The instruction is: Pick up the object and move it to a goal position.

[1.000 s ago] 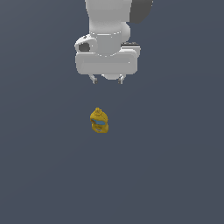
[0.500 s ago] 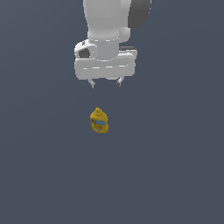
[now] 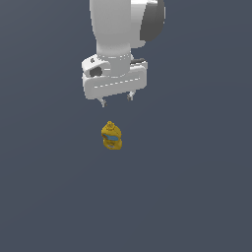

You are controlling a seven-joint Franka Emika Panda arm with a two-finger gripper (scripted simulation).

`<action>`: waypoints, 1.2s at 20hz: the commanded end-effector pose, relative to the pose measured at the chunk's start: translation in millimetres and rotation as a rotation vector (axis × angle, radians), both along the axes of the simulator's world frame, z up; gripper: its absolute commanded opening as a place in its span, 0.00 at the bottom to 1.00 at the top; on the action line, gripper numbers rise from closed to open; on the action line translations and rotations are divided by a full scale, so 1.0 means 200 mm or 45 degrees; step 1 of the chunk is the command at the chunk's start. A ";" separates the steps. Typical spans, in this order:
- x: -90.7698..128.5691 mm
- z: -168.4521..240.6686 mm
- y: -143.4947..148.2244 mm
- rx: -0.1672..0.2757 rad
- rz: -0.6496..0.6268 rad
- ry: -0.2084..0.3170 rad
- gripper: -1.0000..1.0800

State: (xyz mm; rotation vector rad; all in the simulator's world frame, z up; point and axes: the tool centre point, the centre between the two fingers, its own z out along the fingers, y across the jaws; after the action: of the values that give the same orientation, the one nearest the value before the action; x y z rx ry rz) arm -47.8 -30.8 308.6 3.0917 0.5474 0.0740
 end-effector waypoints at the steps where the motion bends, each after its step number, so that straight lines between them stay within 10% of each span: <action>1: 0.00 -0.03 -0.01 -0.004 0.078 0.003 0.96; 24: 0.02 -0.29 -0.13 -0.031 0.778 0.034 0.96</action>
State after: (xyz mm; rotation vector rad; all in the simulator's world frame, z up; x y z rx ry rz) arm -43.3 -54.7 254.0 2.8062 1.3981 0.0261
